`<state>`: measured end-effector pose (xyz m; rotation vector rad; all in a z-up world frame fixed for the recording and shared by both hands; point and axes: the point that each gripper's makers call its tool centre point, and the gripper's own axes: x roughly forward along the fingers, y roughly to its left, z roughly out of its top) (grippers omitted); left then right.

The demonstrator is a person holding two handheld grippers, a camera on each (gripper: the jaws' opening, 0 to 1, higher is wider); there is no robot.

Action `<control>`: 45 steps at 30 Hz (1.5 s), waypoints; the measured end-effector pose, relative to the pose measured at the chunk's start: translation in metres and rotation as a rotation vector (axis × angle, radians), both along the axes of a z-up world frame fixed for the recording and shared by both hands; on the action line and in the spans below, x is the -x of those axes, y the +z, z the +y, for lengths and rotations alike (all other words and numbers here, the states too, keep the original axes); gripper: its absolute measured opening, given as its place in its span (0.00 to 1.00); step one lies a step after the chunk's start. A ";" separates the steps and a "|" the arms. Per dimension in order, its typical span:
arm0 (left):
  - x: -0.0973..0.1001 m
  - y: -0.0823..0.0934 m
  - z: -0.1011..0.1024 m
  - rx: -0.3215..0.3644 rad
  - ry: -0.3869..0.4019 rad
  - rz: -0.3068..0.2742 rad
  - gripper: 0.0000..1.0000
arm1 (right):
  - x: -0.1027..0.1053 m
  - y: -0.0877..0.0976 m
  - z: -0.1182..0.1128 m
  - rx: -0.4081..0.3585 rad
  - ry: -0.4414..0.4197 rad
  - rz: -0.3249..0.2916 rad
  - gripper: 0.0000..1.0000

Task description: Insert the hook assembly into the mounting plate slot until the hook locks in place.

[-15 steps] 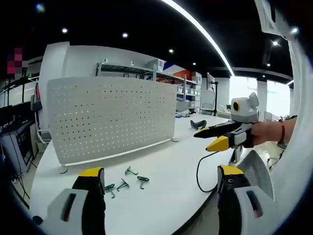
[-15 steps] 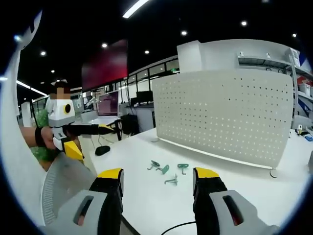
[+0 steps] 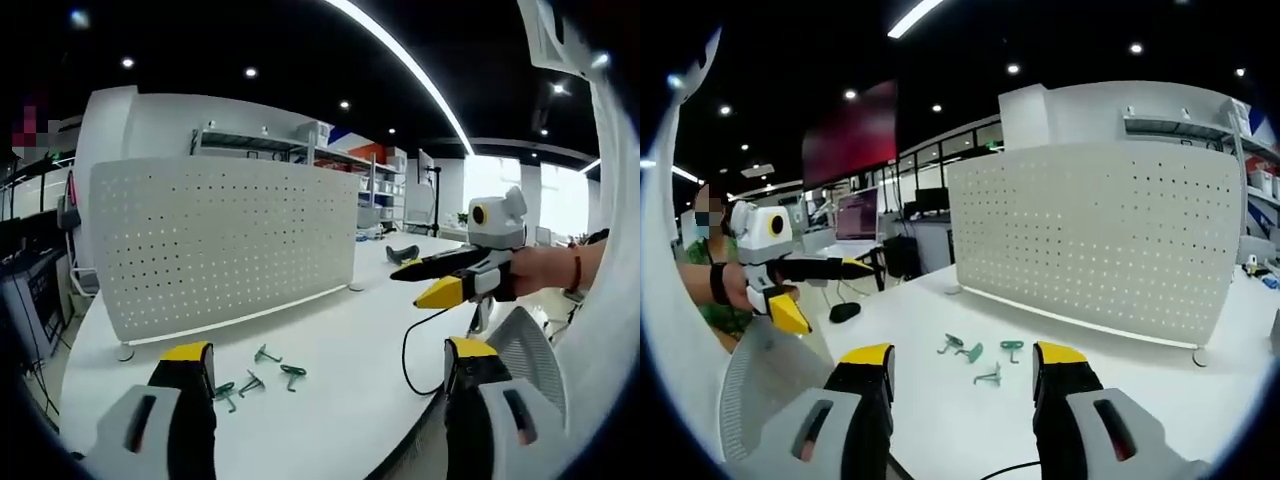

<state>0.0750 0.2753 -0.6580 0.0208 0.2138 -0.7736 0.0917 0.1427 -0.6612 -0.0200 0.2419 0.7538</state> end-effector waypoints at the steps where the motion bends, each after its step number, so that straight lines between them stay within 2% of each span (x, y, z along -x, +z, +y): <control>1: -0.001 0.000 0.000 0.002 -0.003 -0.002 0.98 | 0.000 0.001 0.001 -0.001 -0.001 -0.001 0.56; 12: -0.011 -0.001 0.008 0.009 -0.002 -0.009 0.98 | -0.010 0.000 0.013 0.016 0.013 -0.001 0.56; 20: -0.020 -0.001 0.010 0.013 0.003 -0.010 0.98 | -0.012 -0.005 0.008 0.047 0.016 0.005 0.56; 26: -0.022 0.001 0.010 0.020 0.013 -0.020 0.98 | -0.018 -0.005 0.009 0.042 0.022 0.005 0.56; 35: -0.021 -0.005 0.009 0.010 0.010 -0.003 0.98 | -0.023 -0.005 0.016 0.042 0.048 0.005 0.55; 41: -0.025 -0.005 0.016 0.003 0.028 -0.009 0.97 | -0.026 -0.008 0.023 0.059 0.078 0.020 0.55; 45: -0.023 -0.007 0.013 0.003 0.019 -0.008 0.97 | -0.028 -0.013 0.025 0.089 0.098 0.032 0.53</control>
